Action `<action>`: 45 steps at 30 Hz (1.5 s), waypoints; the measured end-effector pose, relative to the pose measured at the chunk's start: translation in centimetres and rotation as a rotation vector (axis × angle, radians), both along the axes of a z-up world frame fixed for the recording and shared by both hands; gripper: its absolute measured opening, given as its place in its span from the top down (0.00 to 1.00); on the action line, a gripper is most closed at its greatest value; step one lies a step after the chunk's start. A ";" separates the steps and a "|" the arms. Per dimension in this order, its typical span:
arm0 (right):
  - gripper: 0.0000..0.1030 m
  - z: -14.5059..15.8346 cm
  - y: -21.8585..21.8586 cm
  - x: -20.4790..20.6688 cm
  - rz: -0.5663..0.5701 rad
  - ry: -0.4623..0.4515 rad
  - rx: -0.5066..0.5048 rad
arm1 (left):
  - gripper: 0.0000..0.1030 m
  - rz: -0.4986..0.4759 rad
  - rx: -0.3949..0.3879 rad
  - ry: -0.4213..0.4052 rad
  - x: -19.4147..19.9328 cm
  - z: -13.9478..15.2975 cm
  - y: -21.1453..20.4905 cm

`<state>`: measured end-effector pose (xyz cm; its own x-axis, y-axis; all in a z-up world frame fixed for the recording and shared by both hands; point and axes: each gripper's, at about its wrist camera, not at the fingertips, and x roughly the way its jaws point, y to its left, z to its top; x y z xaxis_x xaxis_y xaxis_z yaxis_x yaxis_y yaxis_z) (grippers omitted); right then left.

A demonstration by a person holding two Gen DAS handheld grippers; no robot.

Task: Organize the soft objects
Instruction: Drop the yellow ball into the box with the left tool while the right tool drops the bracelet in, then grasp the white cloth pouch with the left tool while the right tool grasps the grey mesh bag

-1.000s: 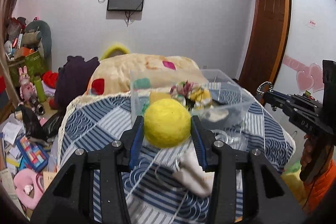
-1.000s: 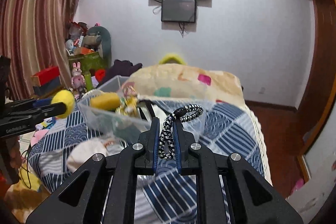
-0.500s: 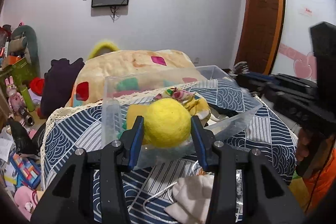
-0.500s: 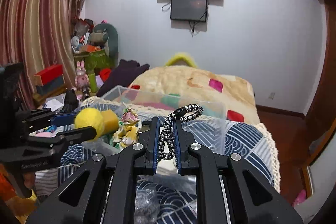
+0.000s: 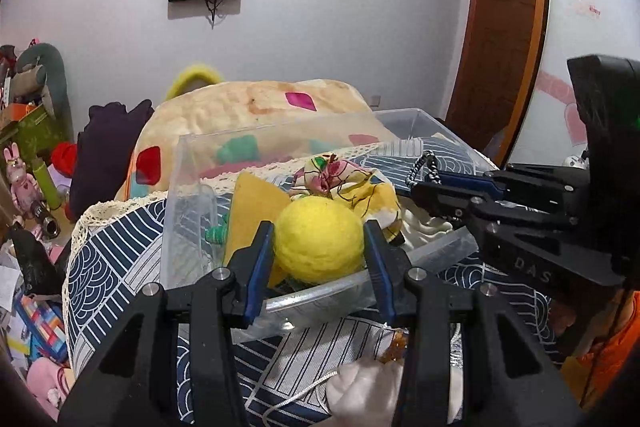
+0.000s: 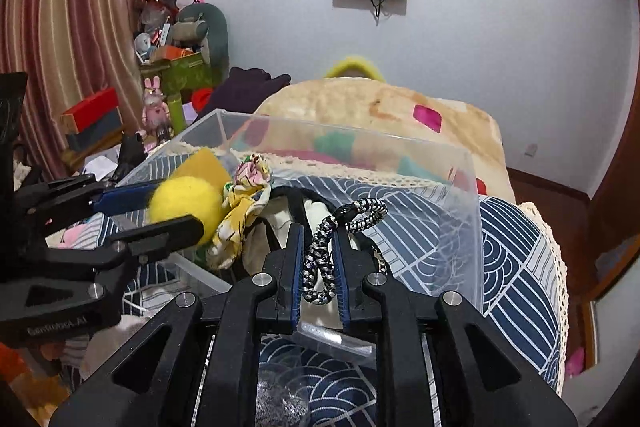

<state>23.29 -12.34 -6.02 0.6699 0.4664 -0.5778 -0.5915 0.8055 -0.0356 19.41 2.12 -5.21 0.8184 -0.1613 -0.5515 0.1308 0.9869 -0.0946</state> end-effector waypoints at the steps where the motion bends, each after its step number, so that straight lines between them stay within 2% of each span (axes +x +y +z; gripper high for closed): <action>1: 0.80 0.0 -0.1 0.0 -0.001 0.001 -0.004 | 0.57 0.003 -0.003 0.001 -0.1 0.0 0.1; 5: 0.66 0.1 -0.8 -0.2 -0.018 0.007 0.006 | 0.54 0.015 -0.006 0.002 -0.6 0.1 0.3; 7: 0.50 0.4 -1.3 -0.4 -0.037 0.002 0.011 | 0.51 0.026 0.006 -0.007 -1.3 0.2 0.3; 8: 0.49 0.5 -1.5 -0.5 -0.037 -0.004 0.016 | 0.51 0.031 0.014 -0.013 -1.6 0.3 0.3; 11: 0.49 0.8 -2.1 -1.0 -0.042 -0.022 0.021 | 0.49 0.028 0.023 -0.031 -2.7 0.6 0.1; 14: 0.48 1.3 -2.6 -1.6 -0.042 -0.034 0.038 | 0.43 0.029 0.014 -0.057 -4.0 1.2 0.1; 19: 0.39 2.2 -3.5 -3.1 -0.033 -0.062 0.067 | 0.38 0.023 -0.004 -0.081 -5.7 2.3 0.1; 24: 0.38 2.3 -4.3 -5.0 -0.017 -0.072 0.091 | 0.35 0.018 -0.007 -0.081 -7.3 2.3 -0.1; 31: 0.38 1.0 -5.0 -6.1 -0.013 -0.037 0.104 | 0.30 -0.003 -0.021 -0.037 -8.8 0.5 -0.7; 38: 0.38 -1.9 -4.7 -6.6 -0.005 0.036 0.086 | 0.30 0.014 -0.041 0.032 -9.6 -2.7 -1.2; 45: 0.38 -4.4 -3.8 -6.7 0.005 0.111 0.076 | 0.30 0.013 -0.118 0.049 -10.1 -4.6 -1.0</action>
<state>16.54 -16.10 -10.39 0.6012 0.5151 -0.6110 -0.5925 0.8003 0.0917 9.30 1.12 -9.77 0.7933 -0.2172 -0.5688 0.1106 0.9701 -0.2162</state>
